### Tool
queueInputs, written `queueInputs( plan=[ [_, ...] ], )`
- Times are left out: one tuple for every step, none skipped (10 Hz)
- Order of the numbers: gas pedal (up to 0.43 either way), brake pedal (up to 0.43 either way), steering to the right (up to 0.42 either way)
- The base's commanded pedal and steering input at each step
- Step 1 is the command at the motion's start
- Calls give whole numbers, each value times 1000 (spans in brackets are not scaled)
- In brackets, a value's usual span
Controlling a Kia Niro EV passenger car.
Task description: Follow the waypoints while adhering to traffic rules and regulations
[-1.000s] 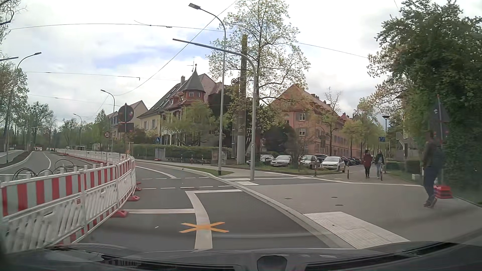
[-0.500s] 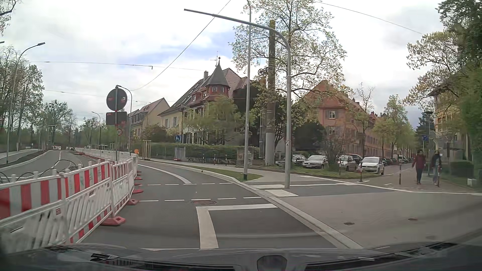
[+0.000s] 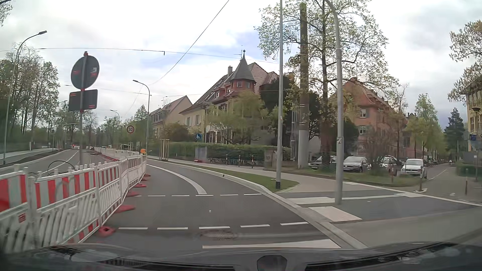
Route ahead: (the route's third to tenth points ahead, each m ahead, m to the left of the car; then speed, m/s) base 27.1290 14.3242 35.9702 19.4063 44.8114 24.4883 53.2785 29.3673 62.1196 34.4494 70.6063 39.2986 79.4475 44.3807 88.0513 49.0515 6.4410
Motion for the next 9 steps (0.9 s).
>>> queueInputs(
  plan=[
    [110, 0, -114],
    [110, 0, -114],
    [110, 0, -114],
    [110, 0, -113],
    [110, 0, -113],
    [110, 0, -112],
    [110, 0, -111],
    [110, 0, -109],
    [110, 0, -107]
  ],
)
